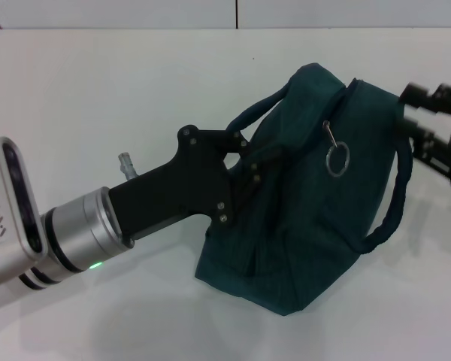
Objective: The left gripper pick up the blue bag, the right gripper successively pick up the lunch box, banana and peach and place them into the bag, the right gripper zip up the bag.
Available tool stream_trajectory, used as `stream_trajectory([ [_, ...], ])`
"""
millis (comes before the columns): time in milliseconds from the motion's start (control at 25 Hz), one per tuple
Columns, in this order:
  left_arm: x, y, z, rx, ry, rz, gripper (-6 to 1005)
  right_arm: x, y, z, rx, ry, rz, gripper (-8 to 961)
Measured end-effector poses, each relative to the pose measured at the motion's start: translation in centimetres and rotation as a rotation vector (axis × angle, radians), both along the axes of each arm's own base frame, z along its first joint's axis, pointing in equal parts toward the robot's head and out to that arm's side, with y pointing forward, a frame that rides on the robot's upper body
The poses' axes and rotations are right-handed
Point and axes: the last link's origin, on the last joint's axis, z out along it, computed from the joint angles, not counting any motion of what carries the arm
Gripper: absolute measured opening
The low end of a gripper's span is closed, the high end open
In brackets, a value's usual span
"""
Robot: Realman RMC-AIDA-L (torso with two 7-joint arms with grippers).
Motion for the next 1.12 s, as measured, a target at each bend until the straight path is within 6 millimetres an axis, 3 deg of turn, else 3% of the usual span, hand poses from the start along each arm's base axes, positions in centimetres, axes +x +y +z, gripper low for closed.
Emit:
stream_trajectory([
  [200, 0.0, 0.0, 0.0, 0.000, -0.003, 0.003, 69, -0.8, -0.2, -1.1, -0.123, -0.099, 0.064, 375],
  [1120, 0.1, 0.2, -0.2, 0.016, 0.022, -0.017, 68, -3.6, 1.3, -3.0, -0.315, -0.194, 0.109, 373],
])
